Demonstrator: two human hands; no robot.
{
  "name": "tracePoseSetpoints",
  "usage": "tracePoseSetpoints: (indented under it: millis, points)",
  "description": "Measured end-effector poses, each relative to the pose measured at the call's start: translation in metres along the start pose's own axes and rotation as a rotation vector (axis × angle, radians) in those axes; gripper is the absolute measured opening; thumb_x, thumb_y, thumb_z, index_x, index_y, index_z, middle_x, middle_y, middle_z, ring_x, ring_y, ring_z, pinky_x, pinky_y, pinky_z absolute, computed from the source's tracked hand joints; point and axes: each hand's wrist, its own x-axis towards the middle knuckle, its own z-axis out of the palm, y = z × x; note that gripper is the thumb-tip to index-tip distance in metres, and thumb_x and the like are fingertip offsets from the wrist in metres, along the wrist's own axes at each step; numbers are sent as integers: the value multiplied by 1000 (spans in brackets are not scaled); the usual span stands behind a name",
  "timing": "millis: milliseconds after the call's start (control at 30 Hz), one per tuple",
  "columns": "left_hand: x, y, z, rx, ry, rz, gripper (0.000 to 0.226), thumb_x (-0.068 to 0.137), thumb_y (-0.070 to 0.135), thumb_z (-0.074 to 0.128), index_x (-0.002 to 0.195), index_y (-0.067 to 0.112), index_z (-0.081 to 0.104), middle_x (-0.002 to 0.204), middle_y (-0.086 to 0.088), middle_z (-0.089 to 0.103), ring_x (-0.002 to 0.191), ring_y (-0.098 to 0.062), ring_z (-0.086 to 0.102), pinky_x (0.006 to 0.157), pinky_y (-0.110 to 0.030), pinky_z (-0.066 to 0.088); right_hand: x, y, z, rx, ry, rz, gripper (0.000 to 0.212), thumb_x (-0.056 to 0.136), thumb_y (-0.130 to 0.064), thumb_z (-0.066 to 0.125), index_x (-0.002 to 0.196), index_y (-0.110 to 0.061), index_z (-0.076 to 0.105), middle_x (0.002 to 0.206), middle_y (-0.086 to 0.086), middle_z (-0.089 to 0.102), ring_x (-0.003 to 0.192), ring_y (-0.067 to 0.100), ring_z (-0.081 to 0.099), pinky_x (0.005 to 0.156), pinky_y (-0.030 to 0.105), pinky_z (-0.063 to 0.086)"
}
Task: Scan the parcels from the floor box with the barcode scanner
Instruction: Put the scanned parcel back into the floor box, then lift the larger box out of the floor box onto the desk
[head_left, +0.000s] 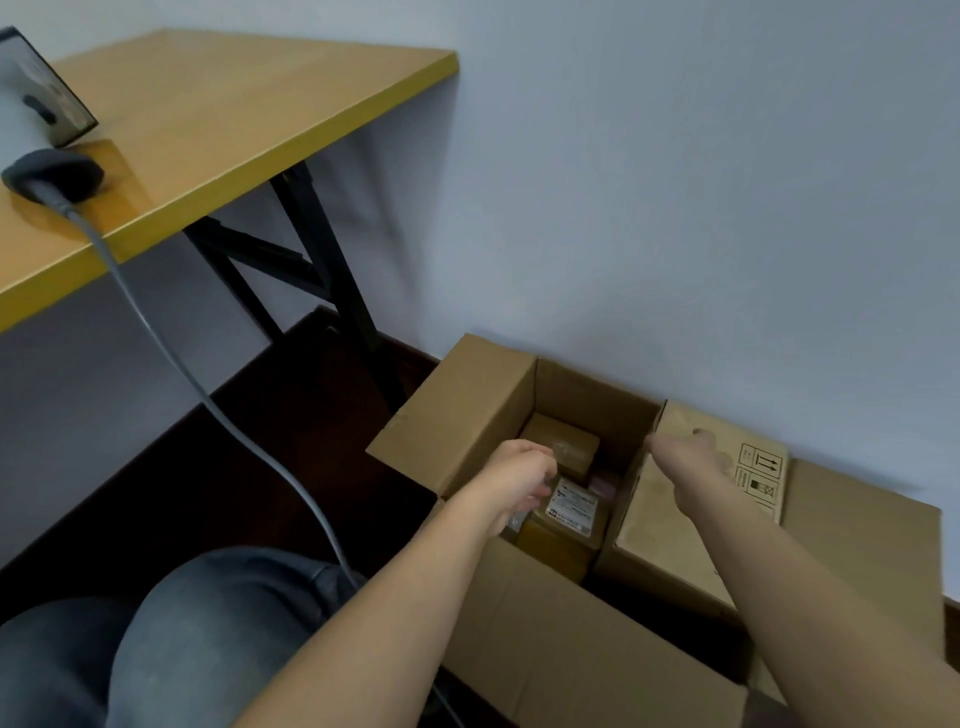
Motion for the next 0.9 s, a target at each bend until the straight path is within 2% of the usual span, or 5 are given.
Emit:
tracePoseSetpoints:
  millis: [200, 367, 700, 767, 900]
  points:
    - [6, -5, 34, 44, -59, -58, 32, 93, 15, 53, 124, 19, 56, 119, -4, 56, 107, -18, 58, 89, -31, 53, 16, 32, -27, -71, 69, 176, 81, 80, -25, 63, 149, -13, 22, 157, 19, 10, 138, 44, 22, 111, 57, 30]
    - [11, -9, 47, 76, -119, -96, 36, 94, 19, 51, 130, 19, 52, 117, -3, 55, 107, -16, 56, 90, -31, 50, 27, 50, -24, -60, 73, 309, 79, 79, -23, 62, 148, -11, 24, 155, 25, 17, 139, 42, 21, 111, 57, 29]
    - [30, -23, 48, 151, -101, -84, 48, 94, 21, 52, 141, 18, 41, 126, -2, 54, 120, -22, 45, 98, -34, 36, 24, 49, 3, -11, 165, 133, 75, 81, -23, 64, 145, -14, 26, 144, 20, 25, 131, 40, 25, 109, 50, 27]
    - [36, -29, 46, 182, -94, -75, 50, 95, 21, 52, 143, 19, 38, 138, -3, 49, 128, -22, 42, 105, -37, 34, 26, 50, 11, 114, 149, 106, 73, 86, -25, 62, 147, -14, 25, 145, 21, 33, 131, 42, 34, 106, 49, 32]
    - [45, -36, 25, 204, 1, -100, 54, 95, 20, 54, 145, 19, 34, 144, -5, 44, 134, -24, 39, 109, -39, 32, 21, 57, 34, 457, -76, 189, 37, 92, -37, 51, 127, -24, 56, 115, 12, 64, 102, 36, 62, 88, 53, 54]
